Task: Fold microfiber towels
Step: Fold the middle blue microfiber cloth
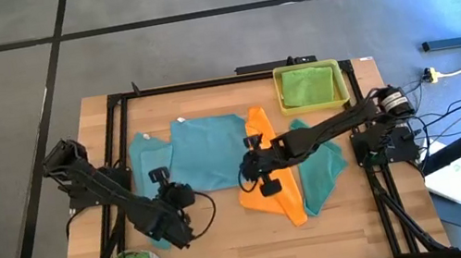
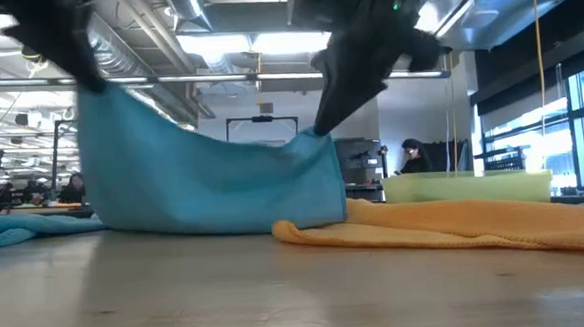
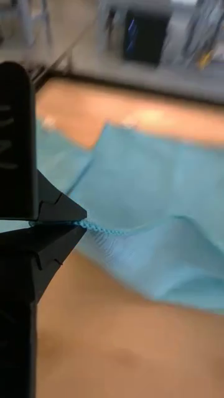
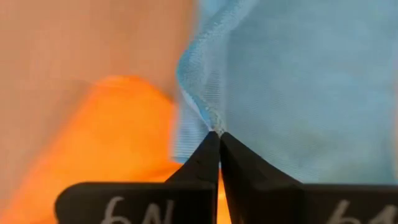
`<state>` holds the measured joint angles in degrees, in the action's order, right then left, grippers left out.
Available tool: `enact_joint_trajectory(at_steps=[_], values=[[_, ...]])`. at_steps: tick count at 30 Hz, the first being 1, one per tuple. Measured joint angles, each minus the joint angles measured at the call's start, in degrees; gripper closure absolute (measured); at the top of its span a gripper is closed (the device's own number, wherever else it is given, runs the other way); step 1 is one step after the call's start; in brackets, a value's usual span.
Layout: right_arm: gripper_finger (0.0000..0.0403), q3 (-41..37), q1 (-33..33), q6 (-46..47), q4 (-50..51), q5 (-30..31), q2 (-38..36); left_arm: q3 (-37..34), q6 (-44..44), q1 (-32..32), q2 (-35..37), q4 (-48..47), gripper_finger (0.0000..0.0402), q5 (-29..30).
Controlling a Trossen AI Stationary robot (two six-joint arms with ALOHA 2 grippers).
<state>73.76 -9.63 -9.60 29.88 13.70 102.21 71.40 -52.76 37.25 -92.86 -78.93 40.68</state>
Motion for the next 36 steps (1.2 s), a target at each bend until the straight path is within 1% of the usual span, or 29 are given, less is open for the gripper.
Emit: enact_joint_trajectory(at_steps=[1, 3, 7, 10, 12, 13, 14, 17, 18, 20, 24, 27, 36], values=[[0.0387, 0.00, 0.38, -1.02, 0.13, 3.01, 0.00, -0.40, 0.65, -0.40, 0.02, 0.50, 0.0401, 2.19], [0.0388, 0.02, 1.75, -2.67, -0.13, 6.24, 0.32, -1.91, 3.02, -1.97, 0.02, 1.90, 0.0402, 3.98], [0.0397, -0.09, 6.23, -2.88, 0.88, 9.81, 0.79, -7.12, 5.20, -6.81, 0.02, 2.26, 0.0401, 5.84], [0.0395, -0.09, 10.30, -3.54, 0.89, 11.06, 0.92, -11.85, 5.36, -10.64, 0.00, 2.47, 0.0401, 9.57], [0.0391, -0.09, 13.08, -5.07, -0.33, 9.28, 1.20, -15.07, 5.36, -13.08, 0.00, 3.18, 0.0401, 12.42], [0.0391, -0.07, 14.50, -5.73, -1.11, 7.17, 1.32, -16.52, 5.38, -14.33, 0.00, 3.77, 0.0401, 13.73], [0.0391, -0.14, 15.81, -5.86, -1.78, 4.46, 1.47, -18.00, 5.36, -15.54, 0.00, 4.71, 0.0401, 15.24], [0.0395, -1.87, 19.58, -5.89, -8.40, -4.54, 2.28, -22.56, 5.38, -19.01, -0.01, 8.87, 0.0401, 18.94], [0.0396, -3.09, 20.63, -5.95, -10.11, -6.45, 2.52, -23.99, 5.45, -20.01, 0.00, 10.89, 0.0401, 20.12], [0.0397, -4.93, 22.20, -6.08, -14.44, -7.11, 3.23, -26.82, 6.62, -21.88, -0.03, 14.86, 0.0401, 21.46], [0.0391, -7.20, 25.02, -7.77, -17.22, -7.28, 3.61, -30.86, 8.99, -24.96, -0.03, 21.60, 0.0401, 24.04], [0.0389, -7.69, 26.65, -8.07, -17.11, -7.32, 3.67, -32.95, 11.44, -27.17, -0.03, 27.18, 0.0401, 25.62], [0.0389, -7.67, 28.80, -8.73, -17.17, -7.35, 3.65, -36.65, 28.31, -34.02, -0.03, 47.71, 0.0401, 25.79]])
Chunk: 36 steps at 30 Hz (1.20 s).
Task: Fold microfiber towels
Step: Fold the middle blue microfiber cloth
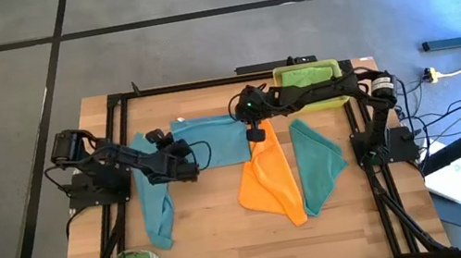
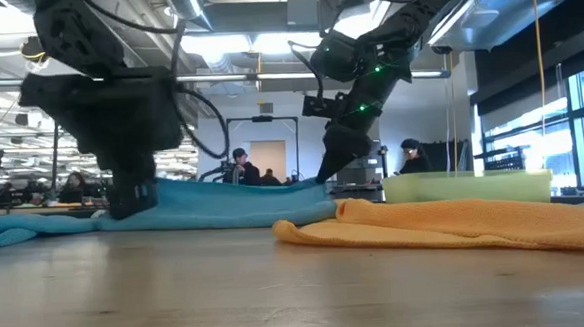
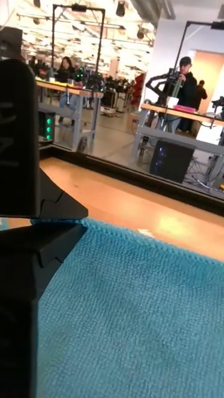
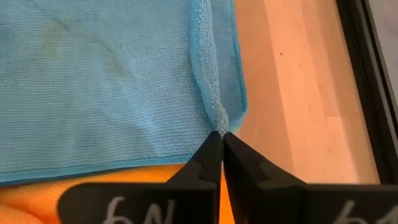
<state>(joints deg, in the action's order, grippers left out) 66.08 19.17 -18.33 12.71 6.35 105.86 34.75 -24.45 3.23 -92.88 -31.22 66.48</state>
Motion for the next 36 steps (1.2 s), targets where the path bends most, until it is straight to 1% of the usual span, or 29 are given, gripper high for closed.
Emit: enact_joint_trajectory(at_steps=[4, 9, 11, 13, 15, 17, 19, 22, 24, 26, 29, 33, 35, 36], values=[[0.0392, -0.01, 0.66, -0.08, 0.10, 0.00, 0.00, -0.18, 5.49, -3.17, 0.00, 4.66, 0.0401, -0.02], [0.0389, -0.01, 1.49, 0.06, 0.08, -0.01, 0.00, -0.18, 8.56, -6.91, 0.00, 6.96, 0.0401, -0.65], [0.0384, 0.00, 1.82, 0.17, 0.04, -0.15, 0.00, -0.18, 8.66, -8.45, 0.00, 7.23, 0.0401, -2.75], [0.0375, 0.00, 2.12, 1.28, 0.06, -1.69, 0.00, -0.18, 10.02, -10.12, 0.00, 7.83, 0.0401, -5.89], [0.0360, 0.00, 2.48, 2.96, 0.13, -3.63, 0.00, -0.18, 11.99, -11.43, 0.00, 9.08, 0.0401, -9.72], [0.0339, 0.00, 2.48, 4.37, 0.16, -3.74, 0.00, -0.18, 13.76, -12.28, 0.00, 10.80, 0.0401, -11.52], [0.0315, 0.00, 2.48, 4.87, 0.27, -3.15, 0.00, -0.18, 14.92, -12.66, 0.00, 11.54, 0.0401, -11.32], [0.0279, 0.00, 2.45, 6.10, 0.31, -3.06, 0.00, 0.26, 16.49, -12.66, 0.00, 11.56, 0.0401, -8.67], [0.0259, 0.00, 2.41, 6.19, 0.31, -2.77, 0.00, 0.85, 17.80, -12.64, 0.00, 11.40, 0.0401, -7.93], [0.0244, 0.00, 1.97, 6.68, 0.31, -1.08, 0.00, 1.57, 19.34, -12.53, 0.00, 11.11, 0.0401, -7.48], [0.0233, 0.00, 0.88, 7.72, 0.35, 2.65, -0.14, 2.81, 21.63, -11.92, 0.00, 9.23, 0.0401, -7.47], [0.0231, 0.39, -1.64, 7.69, 0.58, 6.76, -1.46, 5.09, 21.81, -10.75, 0.00, 3.36, 0.0401, -7.92], [0.0231, 1.22, -3.14, 7.56, 0.54, 7.31, -2.41, 5.94, 21.56, -10.30, 0.00, 1.13, 0.0401, -8.89], [0.0231, 1.75, -3.91, 7.58, 0.39, 6.20, -2.85, 6.32, 21.26, -10.10, 0.00, 0.33, 0.0401, -9.09]])
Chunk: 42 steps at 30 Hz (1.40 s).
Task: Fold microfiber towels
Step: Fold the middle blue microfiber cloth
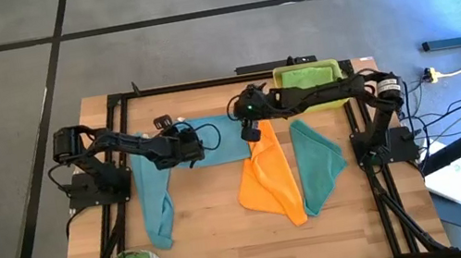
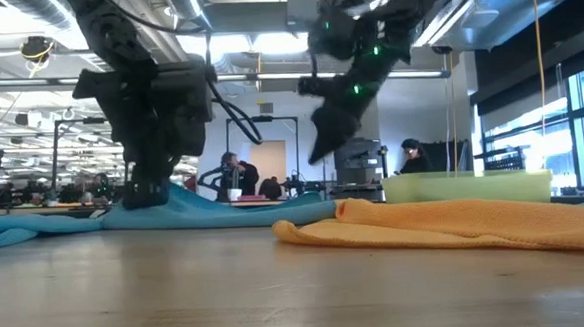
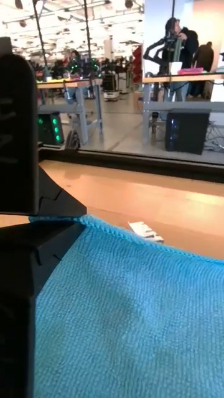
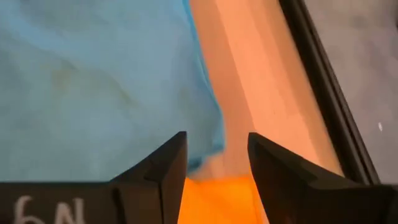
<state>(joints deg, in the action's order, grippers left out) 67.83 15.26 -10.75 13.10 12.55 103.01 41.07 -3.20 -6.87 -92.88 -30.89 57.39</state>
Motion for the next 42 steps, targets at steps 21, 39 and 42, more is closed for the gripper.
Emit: enact_joint_trajectory(at_steps=[21, 39, 42], values=[[0.0231, -0.42, -10.54, 11.65, -6.06, -12.19, 6.17, 0.44, -2.41, 1.67, 8.01, -7.43, 0.0251, -6.60], [0.0231, -8.00, -11.04, 14.07, -8.93, -10.35, 7.84, -11.11, -5.70, 5.66, 16.68, 8.17, 0.0250, -27.21], [0.0231, -8.32, -10.92, 14.52, -8.26, -12.42, 7.77, -12.61, -6.39, 4.64, 15.77, 9.11, 0.0250, -31.57]])
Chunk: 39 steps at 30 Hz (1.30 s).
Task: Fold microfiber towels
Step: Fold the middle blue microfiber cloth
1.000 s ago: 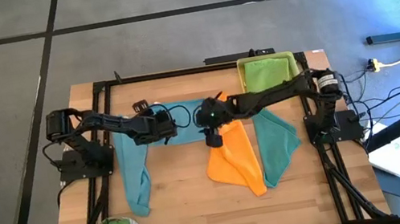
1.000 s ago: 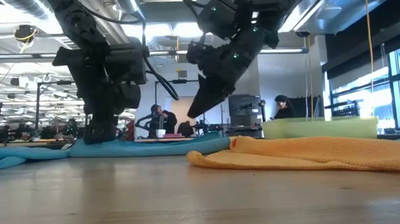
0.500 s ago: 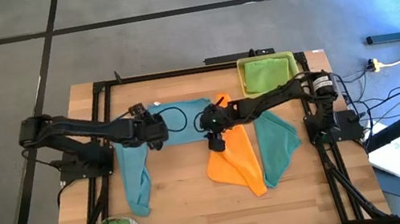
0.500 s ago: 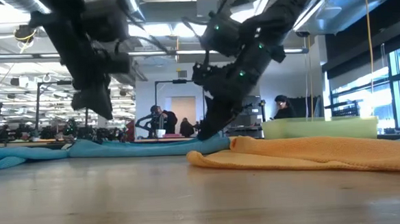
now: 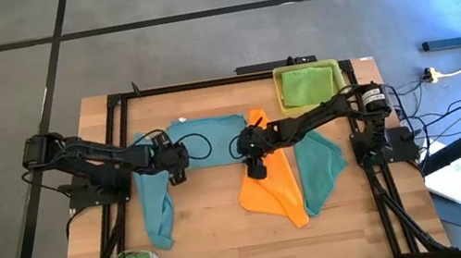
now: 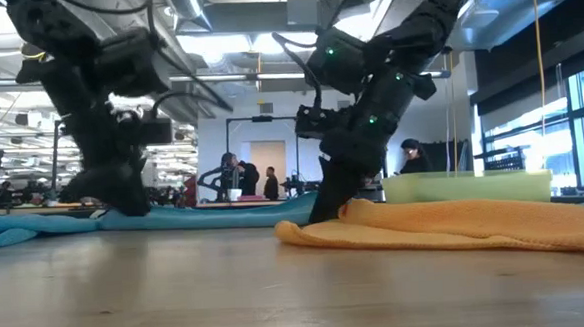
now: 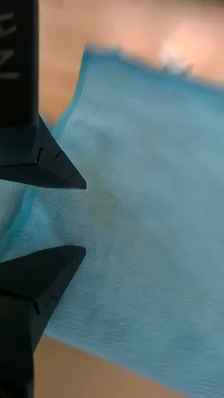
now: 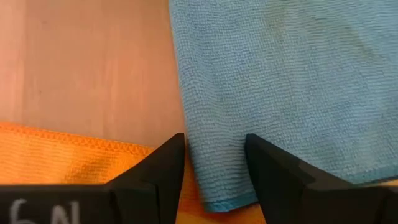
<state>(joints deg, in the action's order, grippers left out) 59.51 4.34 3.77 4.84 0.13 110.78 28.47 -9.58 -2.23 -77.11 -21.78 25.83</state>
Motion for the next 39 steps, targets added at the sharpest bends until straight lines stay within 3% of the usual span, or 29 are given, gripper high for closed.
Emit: enact_joint_trajectory(at_steps=[9, 17, 23, 28, 34, 36, 39], values=[[0.0231, -0.09, 0.74, -7.21, 5.49, -1.52, -0.53, 0.08, -11.53, 2.73, 0.18, -1.12, 0.0250, -13.68], [0.0231, -0.56, 3.04, -14.28, 9.41, 0.92, -3.31, 1.30, -29.21, 11.20, -0.14, 3.27, 0.0250, -17.25], [0.0231, -0.62, 0.49, -12.95, 10.78, 4.56, -10.62, 1.34, -42.27, 21.60, -0.14, 7.12, 0.0250, -9.57], [0.0231, -0.51, -5.09, -6.40, 5.87, 2.33, -15.73, 1.36, -50.00, 28.43, -0.14, 9.17, 0.0250, -3.97], [0.0231, -0.44, -15.42, 1.03, -3.89, 2.04, -13.16, 1.38, -49.57, 32.34, -0.17, 8.95, 0.0250, 0.38], [0.0231, -0.44, -18.60, 1.99, -3.84, 5.38, -11.59, 1.40, -47.04, 32.81, 0.13, 6.66, 0.0250, 2.06], [0.0231, -0.45, -21.83, 3.68, -3.11, 14.33, -8.78, 1.47, -42.77, 33.15, 1.00, 2.72, 0.0254, 10.72]])
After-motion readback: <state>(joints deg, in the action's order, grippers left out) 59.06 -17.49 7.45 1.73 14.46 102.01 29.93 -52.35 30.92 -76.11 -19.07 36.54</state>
